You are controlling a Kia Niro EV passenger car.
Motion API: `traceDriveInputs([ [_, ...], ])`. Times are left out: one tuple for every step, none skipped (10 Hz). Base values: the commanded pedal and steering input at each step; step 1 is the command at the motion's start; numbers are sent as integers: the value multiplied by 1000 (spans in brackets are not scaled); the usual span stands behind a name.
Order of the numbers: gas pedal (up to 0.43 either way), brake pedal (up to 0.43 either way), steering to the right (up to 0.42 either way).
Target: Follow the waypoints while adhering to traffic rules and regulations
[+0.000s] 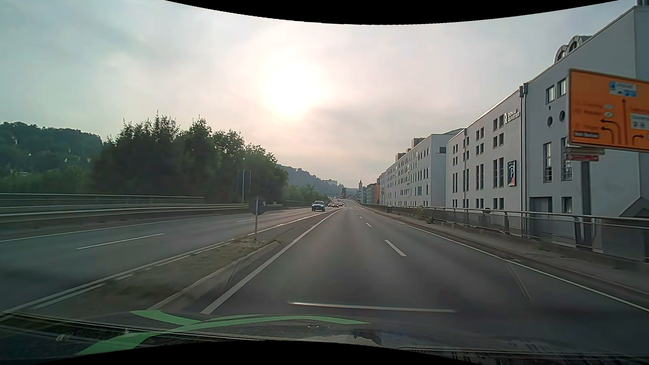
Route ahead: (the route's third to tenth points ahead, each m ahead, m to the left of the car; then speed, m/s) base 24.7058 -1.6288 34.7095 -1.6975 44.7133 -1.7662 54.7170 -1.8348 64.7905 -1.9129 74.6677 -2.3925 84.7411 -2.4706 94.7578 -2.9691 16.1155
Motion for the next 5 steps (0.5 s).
traceDriveInputs([
  [47, 0, 2],
  [47, 0, 2],
  [47, 0, 2],
  [47, 0, 1],
  [47, 0, 2],
])
